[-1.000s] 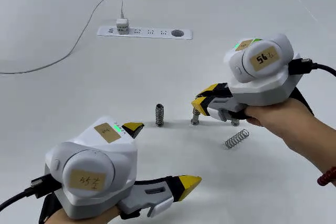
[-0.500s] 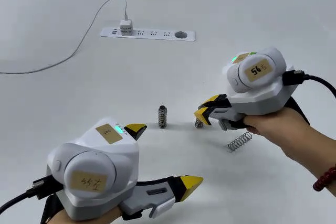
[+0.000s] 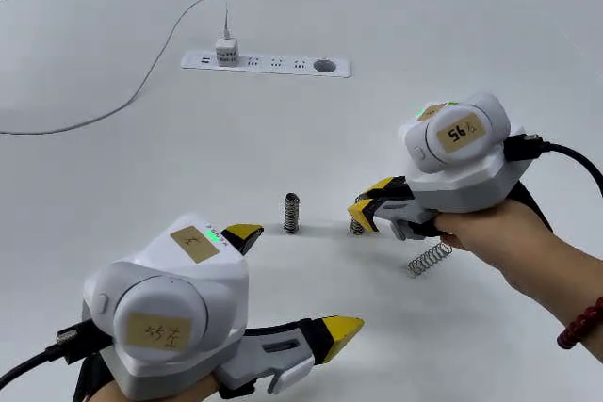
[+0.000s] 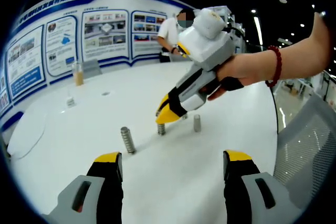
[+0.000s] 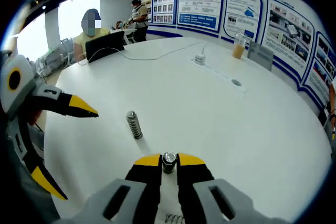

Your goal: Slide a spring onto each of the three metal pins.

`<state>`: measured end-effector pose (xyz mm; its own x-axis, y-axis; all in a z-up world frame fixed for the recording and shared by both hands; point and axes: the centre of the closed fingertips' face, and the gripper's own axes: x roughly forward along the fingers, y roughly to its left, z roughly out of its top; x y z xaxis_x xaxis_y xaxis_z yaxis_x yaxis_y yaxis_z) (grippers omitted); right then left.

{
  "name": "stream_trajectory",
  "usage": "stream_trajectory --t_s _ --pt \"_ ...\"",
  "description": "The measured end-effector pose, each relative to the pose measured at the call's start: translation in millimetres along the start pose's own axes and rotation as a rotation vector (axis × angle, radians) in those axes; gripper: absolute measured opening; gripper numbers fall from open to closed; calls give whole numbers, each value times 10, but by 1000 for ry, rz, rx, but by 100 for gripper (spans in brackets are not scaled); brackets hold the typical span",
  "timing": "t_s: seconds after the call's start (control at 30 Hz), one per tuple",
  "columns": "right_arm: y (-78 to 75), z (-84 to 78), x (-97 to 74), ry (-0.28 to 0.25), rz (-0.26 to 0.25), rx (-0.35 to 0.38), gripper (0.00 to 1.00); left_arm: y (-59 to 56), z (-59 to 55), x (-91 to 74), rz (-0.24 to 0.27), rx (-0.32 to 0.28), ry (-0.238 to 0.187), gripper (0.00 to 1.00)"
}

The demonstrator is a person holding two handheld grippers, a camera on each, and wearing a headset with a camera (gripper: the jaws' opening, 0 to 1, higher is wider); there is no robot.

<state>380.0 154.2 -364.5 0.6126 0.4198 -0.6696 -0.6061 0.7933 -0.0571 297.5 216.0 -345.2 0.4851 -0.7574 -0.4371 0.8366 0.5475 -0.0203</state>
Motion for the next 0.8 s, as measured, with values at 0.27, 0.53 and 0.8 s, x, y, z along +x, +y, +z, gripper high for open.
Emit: stream_trajectory --t_s 0.27,0.53,0.8 --pt "24 18 -64 -20 11 18 21 -16 4 -3 1 17 6 78" --pt "-5 138 -285 -78 4 58 30 -37 30 14 0 35 7 77" --pt "-80 144 -517 -116 -10 114 38 -94 78 54 -8 47 5 75"
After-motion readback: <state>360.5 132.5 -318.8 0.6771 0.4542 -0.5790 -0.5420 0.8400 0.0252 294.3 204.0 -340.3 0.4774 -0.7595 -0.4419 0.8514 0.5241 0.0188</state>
